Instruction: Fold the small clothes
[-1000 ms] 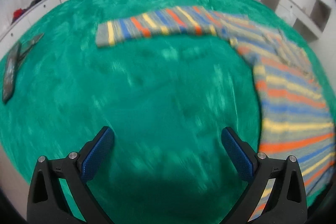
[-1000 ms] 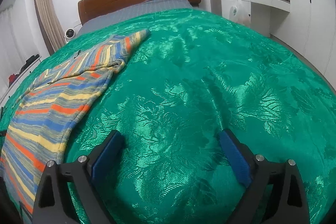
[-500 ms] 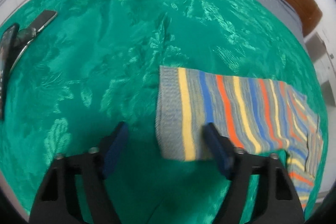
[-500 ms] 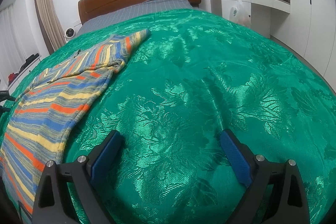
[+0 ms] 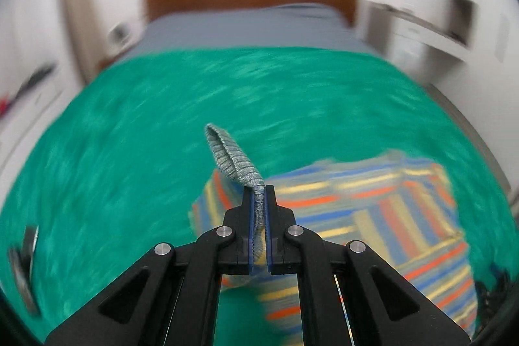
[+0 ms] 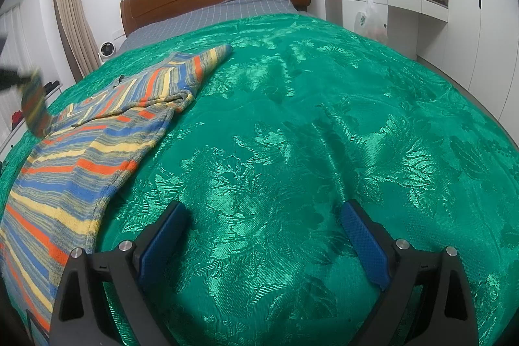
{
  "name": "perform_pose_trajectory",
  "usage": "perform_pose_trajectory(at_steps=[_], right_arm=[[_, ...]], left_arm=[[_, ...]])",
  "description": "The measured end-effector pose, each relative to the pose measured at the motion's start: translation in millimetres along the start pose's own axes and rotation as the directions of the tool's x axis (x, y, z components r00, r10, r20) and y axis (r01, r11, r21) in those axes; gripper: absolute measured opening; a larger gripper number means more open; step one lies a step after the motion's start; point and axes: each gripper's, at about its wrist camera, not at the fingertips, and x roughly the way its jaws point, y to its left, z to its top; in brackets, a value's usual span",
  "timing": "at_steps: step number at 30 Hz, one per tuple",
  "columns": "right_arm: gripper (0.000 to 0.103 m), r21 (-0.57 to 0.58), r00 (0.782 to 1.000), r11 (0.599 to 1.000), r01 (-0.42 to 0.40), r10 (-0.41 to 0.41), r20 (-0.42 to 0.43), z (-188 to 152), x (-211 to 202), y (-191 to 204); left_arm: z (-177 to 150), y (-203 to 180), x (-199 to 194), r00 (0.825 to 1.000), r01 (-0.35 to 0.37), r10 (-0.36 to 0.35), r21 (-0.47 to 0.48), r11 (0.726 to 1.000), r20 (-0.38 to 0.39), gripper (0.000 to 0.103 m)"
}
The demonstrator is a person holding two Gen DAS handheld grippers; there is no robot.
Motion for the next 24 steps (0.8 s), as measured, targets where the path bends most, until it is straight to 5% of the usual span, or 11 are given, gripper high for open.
perform_pose_trajectory(at_steps=[5, 7, 8, 9, 10, 13, 17, 21, 24], right_arm=[[0.095, 0.000, 1.000, 1.000, -0.001, 0.001, 0.000, 0.0, -0.1, -0.1], [0.095, 0.000, 1.000, 1.000, 0.000, 0.000, 0.000, 0.0, -0.1, -0.1], [0.095, 0.000, 1.000, 1.000, -0.001, 0.001, 0.000, 0.0, -0.1, -0.1], [0.095, 0.000, 1.000, 1.000, -0.001, 0.001, 0.000, 0.0, -0.2, 0.0], [0.095, 0.000, 1.000, 1.000, 0.000, 0.000, 0.000, -0.1, -0.2, -0.1], [0.095, 0.000, 1.000, 1.000, 0.000, 0.000, 0.000, -0.1, -0.2, 0.0], [0.096, -0.001, 1.000, 1.000, -0.003, 0.003, -0.001, 0.5, 0.4, -0.4], [0.096, -0.002, 1.000, 1.000, -0.001, 0.001, -0.001, 0.7, 0.7, 0.5], [0.096, -0.004, 1.000, 1.000, 0.001, -0.001, -0.001, 0.8, 0.9, 0.8]], left_arm=[[-13.0, -122.6, 23.9, 0.996, 0.092, -0.089, 0.179, 0.980, -0.024, 0.008], [-29.7, -151.2, 44.6, 0.992, 0.105, -0.087, 0.212, 0.972, -0.094, 0.022], [-42.0, -163.4, 54.3, 0.989, 0.087, -0.057, 0.225, 0.971, -0.135, 0.046], [-51.6, -169.7, 58.3, 0.987, 0.075, -0.040, 0.230, 0.970, -0.154, 0.059], [-60.5, -169.8, 56.7, 0.987, 0.085, -0.050, 0.229, 0.970, -0.155, 0.060], [-77.9, -142.3, 36.9, 0.983, 0.130, -0.099, 0.205, 0.970, -0.152, 0.060], [-83.8, -64.5, 16.1, 0.992, 0.071, -0.056, 0.135, 0.988, -0.111, 0.067], [-96.1, -3.2, 31.4, 0.984, 0.021, 0.005, 0.145, 0.989, -0.179, 0.065], [-107.3, 10.1, 48.8, 0.975, 0.053, -0.018, 0.154, 0.987, -0.221, 0.065]])
